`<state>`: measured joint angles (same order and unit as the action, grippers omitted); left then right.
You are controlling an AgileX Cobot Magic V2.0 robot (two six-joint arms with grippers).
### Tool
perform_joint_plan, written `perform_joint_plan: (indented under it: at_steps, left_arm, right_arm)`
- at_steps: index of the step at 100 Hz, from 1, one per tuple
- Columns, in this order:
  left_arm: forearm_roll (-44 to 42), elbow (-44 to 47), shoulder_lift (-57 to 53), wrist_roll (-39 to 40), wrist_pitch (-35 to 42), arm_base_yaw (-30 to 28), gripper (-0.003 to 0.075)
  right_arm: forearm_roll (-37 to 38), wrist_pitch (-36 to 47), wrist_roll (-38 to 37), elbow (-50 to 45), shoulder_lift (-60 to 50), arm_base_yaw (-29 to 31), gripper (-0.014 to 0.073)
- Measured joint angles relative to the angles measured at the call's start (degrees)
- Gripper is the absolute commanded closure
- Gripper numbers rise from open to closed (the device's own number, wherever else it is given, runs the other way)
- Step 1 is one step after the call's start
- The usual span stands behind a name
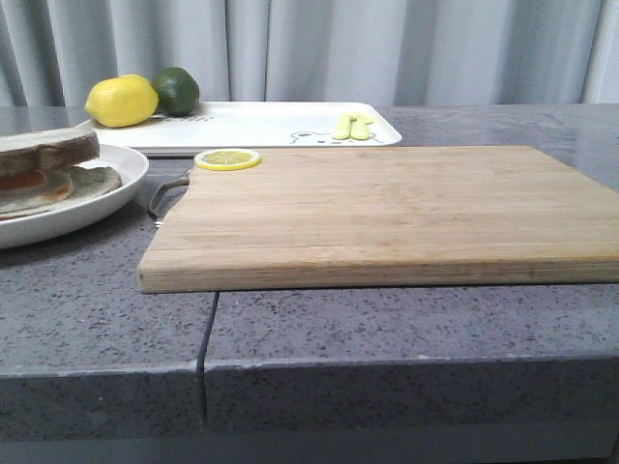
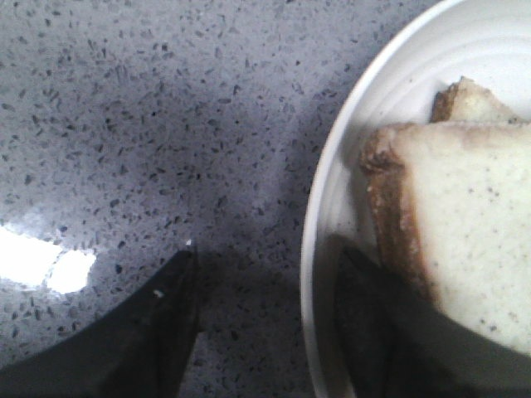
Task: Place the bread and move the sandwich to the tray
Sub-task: 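Lower the left gripper and grasp the plate rim nearest it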
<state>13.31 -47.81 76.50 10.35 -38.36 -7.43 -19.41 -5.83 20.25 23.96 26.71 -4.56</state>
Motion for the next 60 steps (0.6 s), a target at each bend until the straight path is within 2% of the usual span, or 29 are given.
perform_joint_plan:
  at_steps: [12,24,60]
  left_arm:
    - [0.26,-0.04,0.00,0.00,0.13,0.00,0.0629]
    - [0.99,-0.04,0.00,0.03,0.51,0.00,0.0740]
    - [1.45,-0.13,0.00,0.48,0.91,0.00,0.0739]
  right_arm:
    - [0.00,0.00,0.00,0.00,0.00,0.00,0.0063]
    - [0.00,0.00,0.00,0.00,0.00,0.00,0.0063]
    - [0.00,0.00,0.00,0.00,0.00,0.00,0.0063]
